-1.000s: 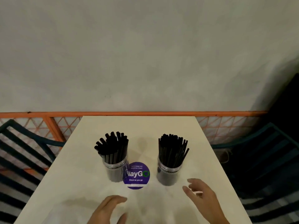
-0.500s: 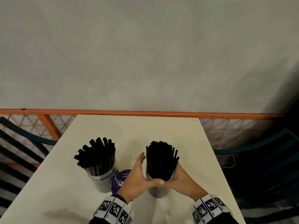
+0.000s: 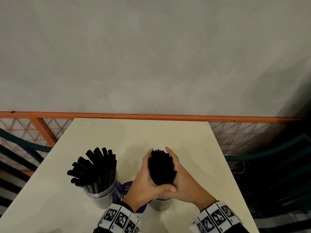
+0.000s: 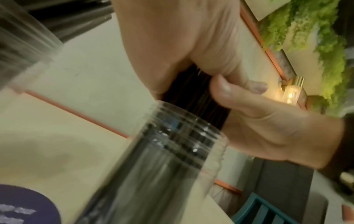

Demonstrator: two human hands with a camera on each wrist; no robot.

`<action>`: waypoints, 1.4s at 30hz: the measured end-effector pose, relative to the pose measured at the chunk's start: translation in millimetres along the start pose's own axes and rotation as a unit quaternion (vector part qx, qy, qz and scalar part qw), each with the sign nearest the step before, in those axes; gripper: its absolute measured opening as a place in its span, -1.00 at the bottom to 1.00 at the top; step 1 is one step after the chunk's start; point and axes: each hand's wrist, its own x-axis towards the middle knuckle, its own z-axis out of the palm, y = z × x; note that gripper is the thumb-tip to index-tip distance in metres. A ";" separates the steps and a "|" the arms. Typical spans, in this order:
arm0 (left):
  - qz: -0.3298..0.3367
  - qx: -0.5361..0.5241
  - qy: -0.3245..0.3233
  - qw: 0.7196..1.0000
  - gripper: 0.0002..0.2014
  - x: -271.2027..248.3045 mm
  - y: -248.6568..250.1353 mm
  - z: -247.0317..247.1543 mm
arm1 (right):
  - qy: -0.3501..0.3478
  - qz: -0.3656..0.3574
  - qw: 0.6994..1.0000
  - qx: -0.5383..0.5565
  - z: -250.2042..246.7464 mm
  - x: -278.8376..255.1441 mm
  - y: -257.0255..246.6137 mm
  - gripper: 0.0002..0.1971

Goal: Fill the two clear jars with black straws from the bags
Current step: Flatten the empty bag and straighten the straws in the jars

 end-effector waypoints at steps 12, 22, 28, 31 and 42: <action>0.003 -0.020 0.023 1.000 0.13 -5.4 -1.0 -4.6 | 0.102 0.001 0.991 0.091 2.1 -18.9 11.9 0.12; 0.041 0.000 0.012 0.999 -0.12 0.9 2.9 9.1 | 0.129 -0.053 0.982 -0.129 19.6 0.4 0.2 -0.37; 0.047 0.022 0.060 0.997 -0.28 0.0 -2.4 5.9 | 0.159 -0.057 0.978 -0.124 21.1 3.7 6.7 -0.48; 0.028 0.016 0.055 0.998 -0.35 -3.2 -7.9 7.7 | 0.164 -0.058 0.977 -0.125 24.1 2.3 13.5 -0.48; 0.032 0.026 0.086 0.995 -0.32 -8.3 -11.5 1.0 | 0.118 -0.026 0.990 -0.075 12.8 -5.9 14.7 -0.12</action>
